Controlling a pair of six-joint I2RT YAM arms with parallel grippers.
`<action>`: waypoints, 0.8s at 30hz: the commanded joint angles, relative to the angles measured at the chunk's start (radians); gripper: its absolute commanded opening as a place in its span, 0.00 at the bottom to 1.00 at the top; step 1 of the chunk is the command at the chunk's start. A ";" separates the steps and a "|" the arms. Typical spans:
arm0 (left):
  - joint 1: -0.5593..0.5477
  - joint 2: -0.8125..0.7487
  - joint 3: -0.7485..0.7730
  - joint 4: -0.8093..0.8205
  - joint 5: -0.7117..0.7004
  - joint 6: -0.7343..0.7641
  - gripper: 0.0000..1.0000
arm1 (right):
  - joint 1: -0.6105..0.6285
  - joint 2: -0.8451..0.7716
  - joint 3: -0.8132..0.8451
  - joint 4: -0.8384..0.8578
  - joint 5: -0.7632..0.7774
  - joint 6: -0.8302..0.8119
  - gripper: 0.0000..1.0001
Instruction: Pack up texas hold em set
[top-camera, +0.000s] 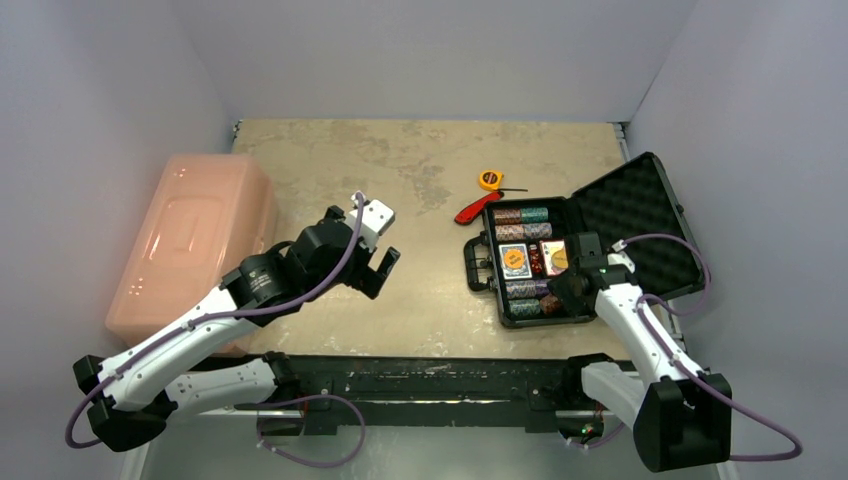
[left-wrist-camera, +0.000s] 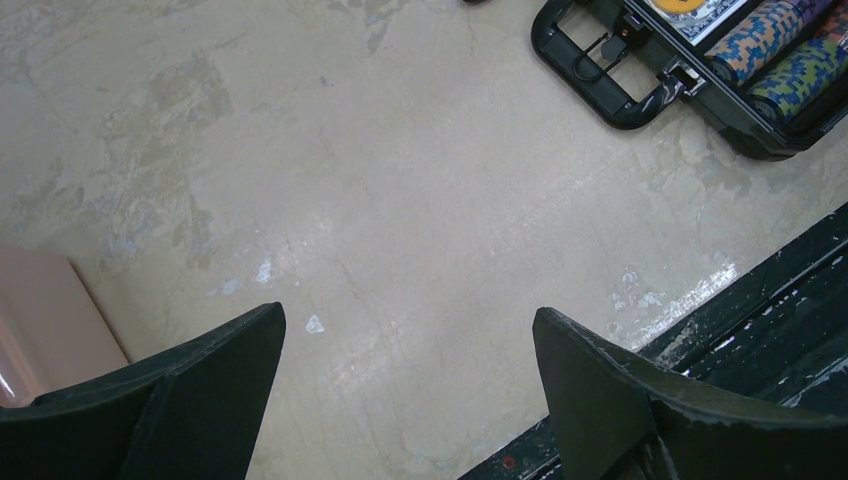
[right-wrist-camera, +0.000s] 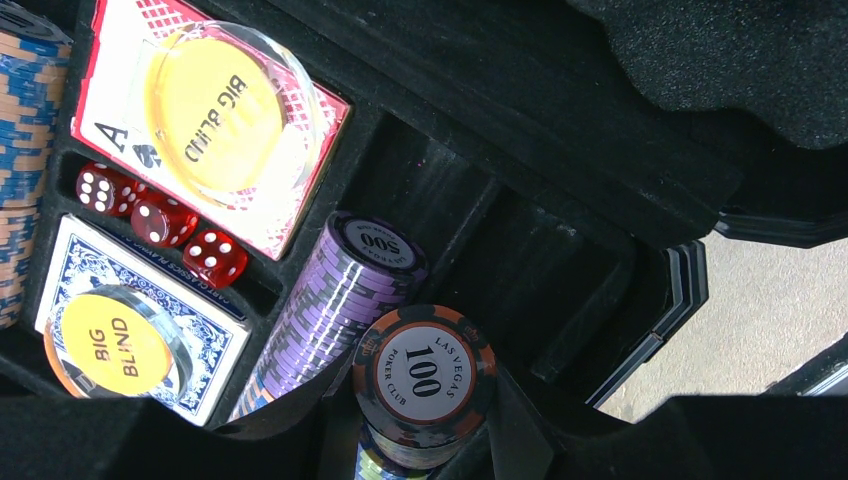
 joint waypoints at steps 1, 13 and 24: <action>-0.001 0.001 0.014 0.011 -0.012 0.013 0.94 | 0.010 0.007 -0.030 0.020 -0.081 0.014 0.44; -0.001 0.005 0.017 0.004 -0.016 0.013 0.93 | 0.010 0.001 -0.016 -0.002 -0.065 0.012 0.61; -0.001 0.007 0.019 0.002 -0.016 0.012 0.93 | 0.009 -0.042 0.010 -0.037 -0.037 -0.012 0.76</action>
